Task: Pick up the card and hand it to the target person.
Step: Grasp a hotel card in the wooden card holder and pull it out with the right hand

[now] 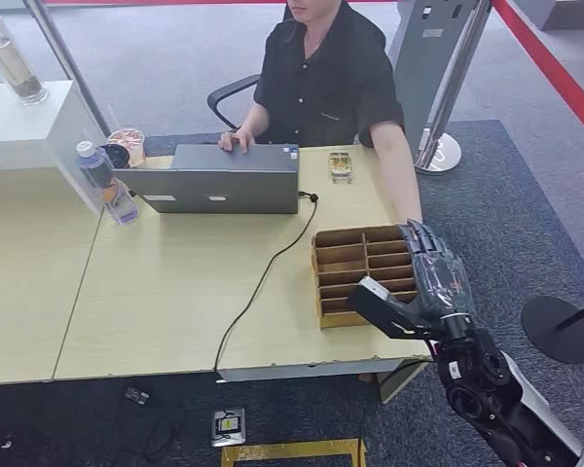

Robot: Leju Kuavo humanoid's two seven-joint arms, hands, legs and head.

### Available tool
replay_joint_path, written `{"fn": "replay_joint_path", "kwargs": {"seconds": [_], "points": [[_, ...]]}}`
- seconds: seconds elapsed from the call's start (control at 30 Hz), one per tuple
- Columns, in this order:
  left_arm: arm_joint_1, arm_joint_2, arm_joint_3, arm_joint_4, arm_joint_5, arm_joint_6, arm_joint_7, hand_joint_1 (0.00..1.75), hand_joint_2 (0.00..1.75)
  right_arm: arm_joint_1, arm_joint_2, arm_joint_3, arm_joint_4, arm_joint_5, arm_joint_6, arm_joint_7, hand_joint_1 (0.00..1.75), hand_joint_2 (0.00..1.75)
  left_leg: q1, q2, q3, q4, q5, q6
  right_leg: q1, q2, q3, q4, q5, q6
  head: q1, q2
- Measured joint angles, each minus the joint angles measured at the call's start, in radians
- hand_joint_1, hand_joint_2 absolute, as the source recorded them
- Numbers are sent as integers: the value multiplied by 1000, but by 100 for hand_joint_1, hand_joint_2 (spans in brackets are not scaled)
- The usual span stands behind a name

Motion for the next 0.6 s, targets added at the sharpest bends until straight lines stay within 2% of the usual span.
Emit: {"fn": "replay_joint_path", "kwargs": {"seconds": [0.1,0.23,0.3,0.5,0.6], "points": [[0,2,-1,1,-1,0,-1,0,175,0,0,13,0,-1,5,3,45,175,0,0,0,0,0,0,0,0,0,0,0,0,0,0],[0,7,-4,4,0,0,-13,0,175,0,1,31,6,23,2,22,76,175,0,0,0,0,0,0,0,0,0,0,0,0,0,0],[0,9,-6,6,2,0,-19,0,175,0,1,37,13,32,-6,24,82,175,0,0,0,0,0,0,0,0,0,0,0,0,0,0],[0,13,-10,8,6,0,-21,0,175,-6,2,48,47,45,-17,18,76,175,0,0,0,0,0,0,0,0,0,0,0,0,0,0],[0,15,-10,8,6,0,-18,0,175,-16,6,52,71,45,-26,12,63,175,0,0,0,0,0,0,0,0,0,0,0,0,0,0]]}}
